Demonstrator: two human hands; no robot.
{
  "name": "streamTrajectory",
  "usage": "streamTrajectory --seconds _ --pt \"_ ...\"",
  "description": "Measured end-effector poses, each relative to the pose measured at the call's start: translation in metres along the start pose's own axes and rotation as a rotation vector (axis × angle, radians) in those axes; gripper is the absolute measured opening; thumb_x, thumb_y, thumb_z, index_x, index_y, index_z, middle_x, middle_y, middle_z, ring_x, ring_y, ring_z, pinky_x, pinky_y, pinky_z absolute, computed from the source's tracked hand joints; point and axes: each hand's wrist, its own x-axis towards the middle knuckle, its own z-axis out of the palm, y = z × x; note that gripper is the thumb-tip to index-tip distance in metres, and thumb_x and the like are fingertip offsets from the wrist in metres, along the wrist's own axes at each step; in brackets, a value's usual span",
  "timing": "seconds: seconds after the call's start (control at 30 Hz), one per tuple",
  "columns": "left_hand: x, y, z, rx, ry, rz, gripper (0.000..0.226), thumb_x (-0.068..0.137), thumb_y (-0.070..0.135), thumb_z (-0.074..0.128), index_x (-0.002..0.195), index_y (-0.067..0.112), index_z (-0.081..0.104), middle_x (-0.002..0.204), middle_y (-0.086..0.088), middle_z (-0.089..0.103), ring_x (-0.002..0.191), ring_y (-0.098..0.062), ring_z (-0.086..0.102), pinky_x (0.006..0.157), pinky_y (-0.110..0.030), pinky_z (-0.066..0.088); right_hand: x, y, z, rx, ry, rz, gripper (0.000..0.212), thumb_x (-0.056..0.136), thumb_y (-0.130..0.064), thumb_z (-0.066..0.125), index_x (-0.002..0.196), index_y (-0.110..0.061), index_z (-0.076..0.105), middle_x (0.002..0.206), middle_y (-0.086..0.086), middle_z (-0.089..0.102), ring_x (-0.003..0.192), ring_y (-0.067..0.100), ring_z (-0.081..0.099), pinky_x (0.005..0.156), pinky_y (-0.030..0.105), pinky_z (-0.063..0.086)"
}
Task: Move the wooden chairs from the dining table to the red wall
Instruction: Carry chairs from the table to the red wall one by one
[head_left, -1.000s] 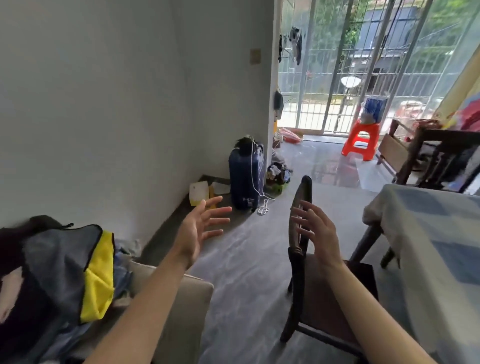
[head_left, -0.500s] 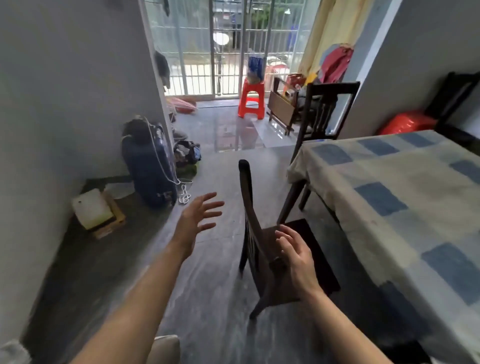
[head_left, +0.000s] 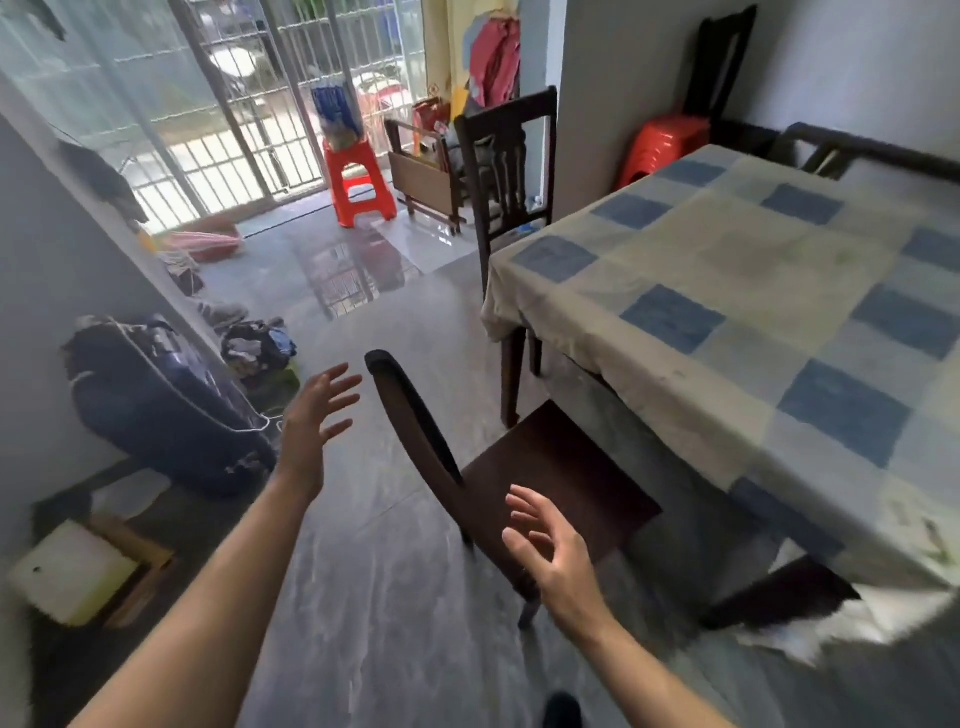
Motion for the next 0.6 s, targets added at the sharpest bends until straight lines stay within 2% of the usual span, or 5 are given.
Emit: streamTrajectory --seconds 0.2,0.37,0.47,0.53,0.6 --pt "0.066 -0.011 0.000 0.077 -0.064 0.039 0.038 0.093 0.055 0.044 0.116 0.039 0.070 0.133 0.004 0.069 0.123 -0.017 0.062 0.100 -0.046 0.042 -0.008 0.001 0.008 0.033 0.105 0.038 0.053 0.082 -0.053 0.070 0.133 -0.044 0.062 0.130 -0.023 0.067 0.122 0.005 0.064 0.100 0.023 0.049" --pt "0.130 -0.036 0.000 0.105 -0.220 0.071 0.033 0.087 0.051 0.053 0.107 0.038 0.077 0.124 0.008 0.073 0.123 -0.017 0.062 0.106 -0.049 0.042 -0.017 0.008 0.019 0.068 0.249 0.078 0.051 0.084 -0.046 0.068 0.133 -0.033 0.065 0.132 -0.015 0.068 0.126 0.011 0.062 0.106 0.035 0.045" --pt "0.172 -0.053 -0.009 0.056 -0.290 0.080 0.027 0.092 0.046 0.055 0.102 0.037 0.078 0.127 0.003 0.072 0.116 -0.015 0.063 0.107 -0.049 0.043 -0.024 0.018 0.037 0.079 0.364 0.111 0.045 0.088 -0.031 0.067 0.133 -0.027 0.067 0.132 -0.006 0.070 0.128 0.016 0.062 0.109 0.040 0.045" --pt "0.193 -0.062 -0.009 0.072 -0.428 0.044 0.026 0.094 0.042 0.056 0.102 0.033 0.079 0.124 0.000 0.074 0.113 -0.016 0.065 0.102 -0.050 0.046 -0.023 0.018 0.053 0.110 0.494 0.113 0.043 0.088 -0.024 0.065 0.130 -0.022 0.070 0.128 0.000 0.072 0.125 0.019 0.064 0.109 0.041 0.047" --pt "0.197 -0.072 -0.007 0.094 -0.575 -0.032 0.026 0.091 0.041 0.058 0.099 0.031 0.080 0.117 0.000 0.077 0.112 -0.019 0.067 0.095 -0.046 0.049 -0.021 0.016 0.063 0.148 0.622 0.117 0.039 0.088 -0.022 0.061 0.125 -0.021 0.073 0.127 0.000 0.073 0.125 0.019 0.064 0.108 0.036 0.047"
